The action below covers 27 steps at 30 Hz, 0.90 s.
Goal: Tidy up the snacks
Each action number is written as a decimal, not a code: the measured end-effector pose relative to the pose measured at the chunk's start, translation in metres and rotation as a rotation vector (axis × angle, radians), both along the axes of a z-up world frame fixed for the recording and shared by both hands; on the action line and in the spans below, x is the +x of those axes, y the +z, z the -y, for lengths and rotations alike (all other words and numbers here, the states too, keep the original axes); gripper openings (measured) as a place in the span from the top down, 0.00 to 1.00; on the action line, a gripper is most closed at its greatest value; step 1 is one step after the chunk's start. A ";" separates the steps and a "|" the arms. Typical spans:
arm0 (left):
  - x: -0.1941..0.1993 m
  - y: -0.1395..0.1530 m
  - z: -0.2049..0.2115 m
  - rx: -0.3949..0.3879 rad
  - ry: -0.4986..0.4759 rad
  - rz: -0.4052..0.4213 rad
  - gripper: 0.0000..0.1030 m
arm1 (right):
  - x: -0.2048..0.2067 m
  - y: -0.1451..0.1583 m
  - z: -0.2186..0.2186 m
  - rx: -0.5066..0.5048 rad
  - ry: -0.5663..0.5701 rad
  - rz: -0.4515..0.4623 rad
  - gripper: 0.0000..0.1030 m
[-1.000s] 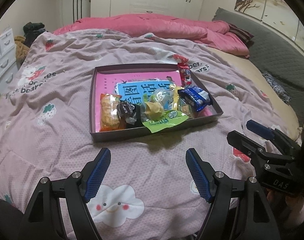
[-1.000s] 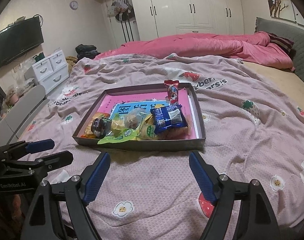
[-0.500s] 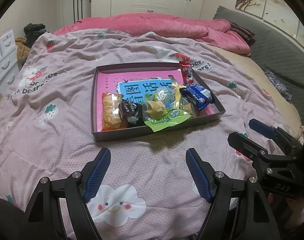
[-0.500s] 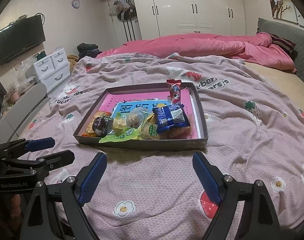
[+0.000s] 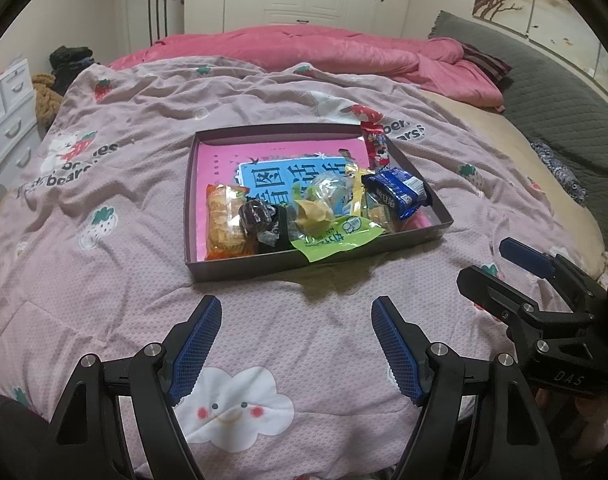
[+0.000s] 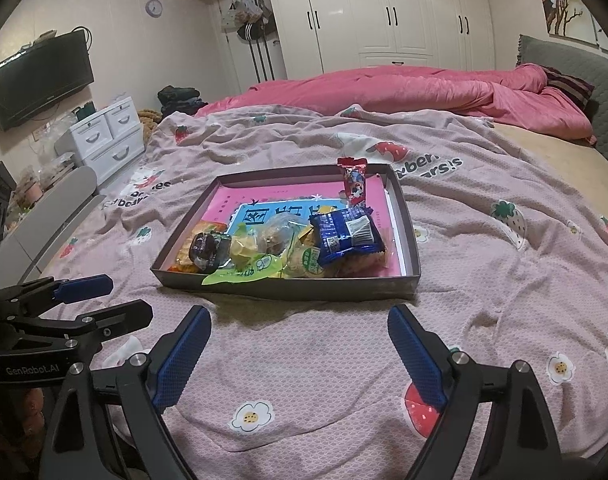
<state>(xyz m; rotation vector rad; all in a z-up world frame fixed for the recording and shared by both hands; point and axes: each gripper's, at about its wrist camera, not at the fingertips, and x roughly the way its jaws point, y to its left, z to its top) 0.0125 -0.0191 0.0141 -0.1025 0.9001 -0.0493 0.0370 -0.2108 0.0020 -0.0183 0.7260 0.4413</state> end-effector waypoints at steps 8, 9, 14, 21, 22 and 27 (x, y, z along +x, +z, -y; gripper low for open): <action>0.000 -0.001 -0.003 0.011 0.008 -0.006 0.24 | 0.000 -0.001 -0.001 -0.005 0.000 0.004 0.13; 0.000 -0.002 -0.002 0.012 0.008 -0.008 0.24 | 0.000 -0.001 -0.001 -0.004 0.000 0.004 0.13; 0.000 -0.002 -0.002 0.013 0.008 -0.011 0.24 | -0.001 -0.002 -0.001 -0.007 0.001 0.006 0.13; 0.000 -0.003 -0.001 0.031 0.012 -0.009 0.24 | 0.000 -0.002 -0.001 -0.007 0.000 0.005 0.13; 0.000 -0.003 -0.001 0.030 0.012 -0.009 0.24 | -0.001 -0.002 -0.001 -0.008 0.000 0.005 0.13; 0.000 -0.003 0.000 0.033 0.015 -0.011 0.24 | -0.001 -0.002 -0.002 -0.010 0.002 0.006 0.13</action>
